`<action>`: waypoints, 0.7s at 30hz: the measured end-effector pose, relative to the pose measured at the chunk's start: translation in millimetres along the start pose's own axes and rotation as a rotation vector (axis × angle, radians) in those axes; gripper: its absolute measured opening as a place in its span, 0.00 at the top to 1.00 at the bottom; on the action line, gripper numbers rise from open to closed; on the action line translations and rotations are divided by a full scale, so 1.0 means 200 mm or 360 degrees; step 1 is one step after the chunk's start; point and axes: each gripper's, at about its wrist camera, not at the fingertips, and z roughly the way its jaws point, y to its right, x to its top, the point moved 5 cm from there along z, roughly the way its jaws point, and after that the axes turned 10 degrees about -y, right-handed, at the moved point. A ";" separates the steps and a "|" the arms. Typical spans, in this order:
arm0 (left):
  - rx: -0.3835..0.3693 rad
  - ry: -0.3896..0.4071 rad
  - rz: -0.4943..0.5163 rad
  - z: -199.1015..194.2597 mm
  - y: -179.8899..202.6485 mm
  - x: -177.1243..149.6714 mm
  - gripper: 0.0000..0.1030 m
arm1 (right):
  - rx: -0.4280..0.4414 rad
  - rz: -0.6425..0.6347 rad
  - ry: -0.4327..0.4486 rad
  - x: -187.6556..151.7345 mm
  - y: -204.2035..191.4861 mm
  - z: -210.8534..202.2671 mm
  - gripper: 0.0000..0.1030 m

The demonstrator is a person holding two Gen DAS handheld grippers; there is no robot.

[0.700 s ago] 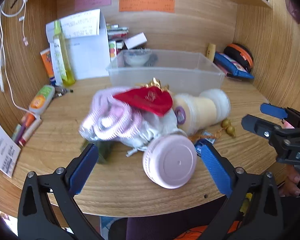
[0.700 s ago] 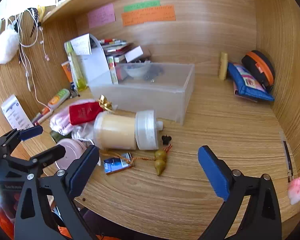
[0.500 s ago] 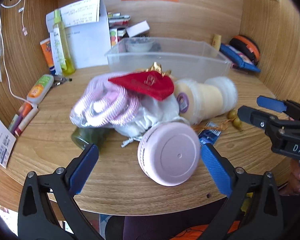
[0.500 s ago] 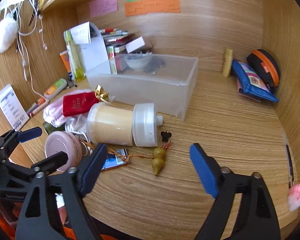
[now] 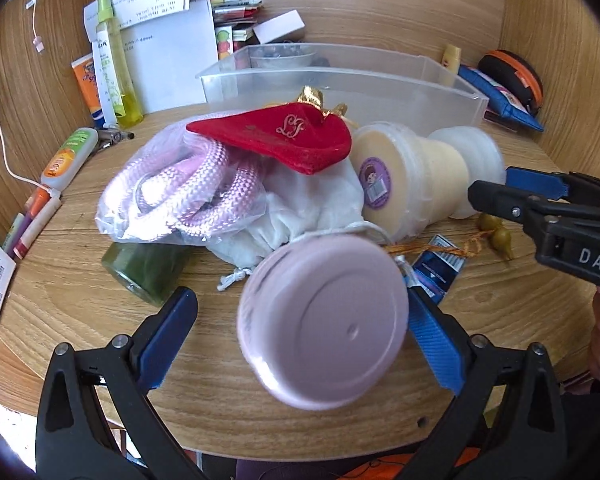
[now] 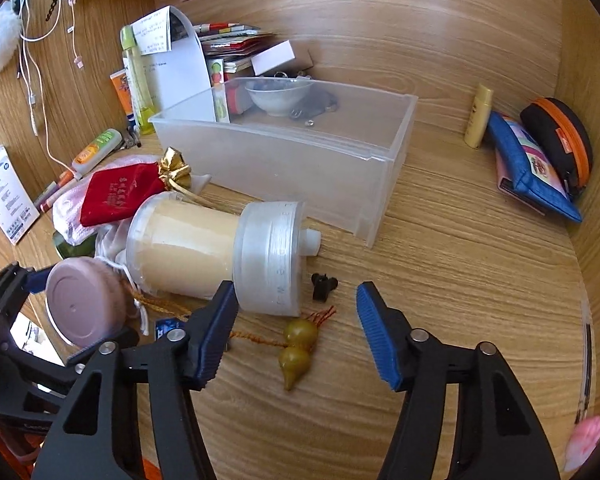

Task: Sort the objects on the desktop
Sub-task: 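Grasp the pink round compact with the left tool while the right tool grasps the white round jar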

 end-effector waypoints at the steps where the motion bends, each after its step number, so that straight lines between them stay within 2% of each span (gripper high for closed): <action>1: 0.0000 -0.0004 -0.0003 0.01 0.00 0.00 0.00 | 0.0000 -0.0005 -0.0006 0.00 0.00 0.00 0.48; 8: -0.0001 0.0004 0.0000 0.05 0.01 0.02 0.00 | -0.0025 -0.0023 -0.0024 0.04 0.03 0.03 0.49; 10: 0.0014 0.0015 -0.0001 0.05 0.00 0.02 0.00 | -0.0028 -0.0033 -0.0038 0.05 0.03 0.05 0.54; 13: -0.0009 0.0018 0.0006 0.04 0.00 0.03 0.11 | 0.0008 -0.0035 -0.0079 0.04 0.03 0.10 0.65; 20: 0.0002 0.0031 -0.0003 0.02 -0.01 0.04 0.31 | 0.0001 -0.0057 -0.0081 0.06 0.01 0.13 0.69; 21: 0.0008 0.0035 -0.0005 0.02 -0.02 0.04 0.34 | 0.0014 -0.0054 -0.0078 0.06 0.02 0.13 0.74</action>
